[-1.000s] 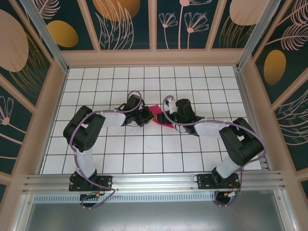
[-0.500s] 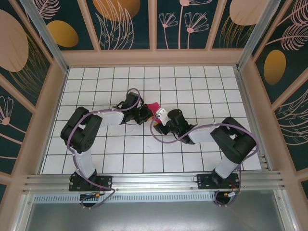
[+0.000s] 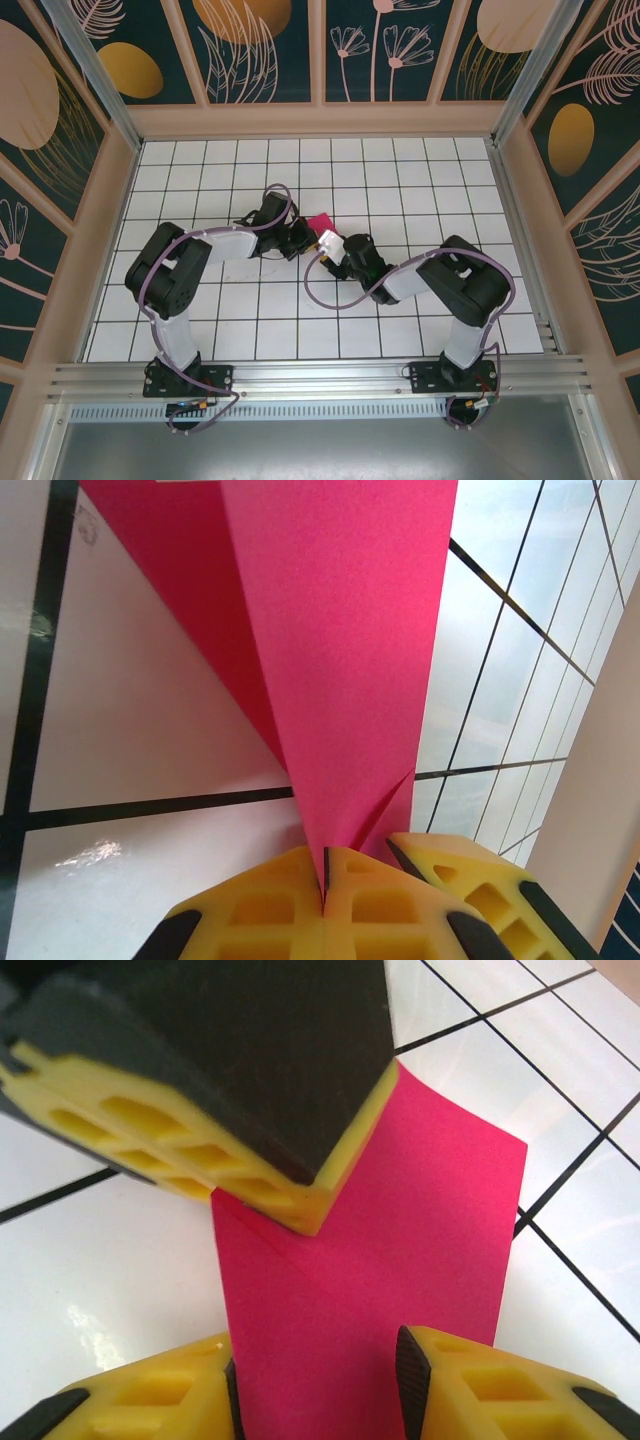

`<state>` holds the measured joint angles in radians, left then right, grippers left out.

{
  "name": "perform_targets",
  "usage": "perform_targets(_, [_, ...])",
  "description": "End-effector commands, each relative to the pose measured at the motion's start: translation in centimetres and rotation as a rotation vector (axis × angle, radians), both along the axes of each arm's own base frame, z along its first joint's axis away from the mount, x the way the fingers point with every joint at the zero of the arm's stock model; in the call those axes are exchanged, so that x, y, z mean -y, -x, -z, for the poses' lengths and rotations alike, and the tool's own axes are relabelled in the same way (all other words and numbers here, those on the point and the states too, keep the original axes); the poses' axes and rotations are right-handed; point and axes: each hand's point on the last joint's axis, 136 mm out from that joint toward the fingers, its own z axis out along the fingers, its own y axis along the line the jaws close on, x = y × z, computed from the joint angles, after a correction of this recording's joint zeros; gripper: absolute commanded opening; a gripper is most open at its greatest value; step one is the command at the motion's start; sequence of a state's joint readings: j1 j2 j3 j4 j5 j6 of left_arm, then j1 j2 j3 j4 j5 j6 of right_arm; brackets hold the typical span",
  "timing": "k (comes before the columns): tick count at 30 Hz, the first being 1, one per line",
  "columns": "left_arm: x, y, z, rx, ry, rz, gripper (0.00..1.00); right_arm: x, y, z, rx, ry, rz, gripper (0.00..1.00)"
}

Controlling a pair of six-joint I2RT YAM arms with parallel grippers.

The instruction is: Fold a paper plane with a square sheet of paper (pick it up from the middle)

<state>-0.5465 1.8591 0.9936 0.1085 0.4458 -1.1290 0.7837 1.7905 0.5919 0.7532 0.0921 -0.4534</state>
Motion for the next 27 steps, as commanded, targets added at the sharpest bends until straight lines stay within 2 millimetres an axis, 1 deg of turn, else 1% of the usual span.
perform_targets(1, [0.1,-0.4,-2.2,0.038,0.024,0.016,0.0,-0.2,-0.2,-0.5,0.071,0.013,-0.011,0.39])
perform_targets(2, [0.0,-0.5,-2.3,0.04,0.024,0.015,0.0,-0.4,-0.1,-0.7,0.078,0.004,-0.019,0.38])
perform_targets(4, [0.0,-0.6,-2.4,0.041,0.024,0.013,0.0,-0.6,-0.1,-1.1,0.083,-0.008,-0.028,0.33])
perform_targets(6, [-0.1,-0.6,-2.4,0.042,0.025,0.012,0.0,-0.8,-0.1,-1.0,0.073,-0.008,-0.034,0.23])
perform_targets(8, [-0.1,-0.7,-2.6,0.046,0.027,0.012,0.0,-0.9,-0.1,-0.9,0.059,-0.006,-0.038,0.15])
perform_targets(11, [-0.7,-1.2,-3.1,0.063,0.022,-0.001,0.1,-1.3,0.3,-0.8,0.027,-0.02,-0.057,0.09])
perform_targets(12, [-1.1,-1.5,-3.4,0.073,0.021,-0.008,0.14,-1.5,0.4,-0.7,0.009,-0.023,-0.061,0.07])
perform_targets(14, [-2.0,-2.3,-4.0,0.095,0.009,-0.029,0.26,-1.8,0.6,-0.5,-0.021,-0.031,-0.071,0.06])
perform_targets(18, [-3.8,-3.8,-6.1,0.164,-0.019,-0.063,0.45,-2.7,0.9,-0.4,-0.105,-0.067,-0.08,0.04])
perform_targets(19, [-4.2,-4.1,-6.5,0.176,-0.026,-0.074,0.48,-2.9,0.9,-0.4,-0.123,-0.079,-0.078,0.04])
perform_targets(20, [-4.8,-4.4,-6.3,0.177,-0.04,-0.09,0.5,-3.1,1.0,-0.3,-0.145,-0.089,-0.078,0.04])
perform_targets(21, [-5.3,-4.5,-7.6,0.209,-0.036,-0.103,0.51,-3.3,1.1,-0.4,-0.166,-0.103,-0.076,0.04])
perform_targets(27, [-7.8,-4.5,-7.9,0.243,-0.085,-0.174,0.55,-4.3,1.2,0.0,-0.31,-0.184,-0.044,0.03])
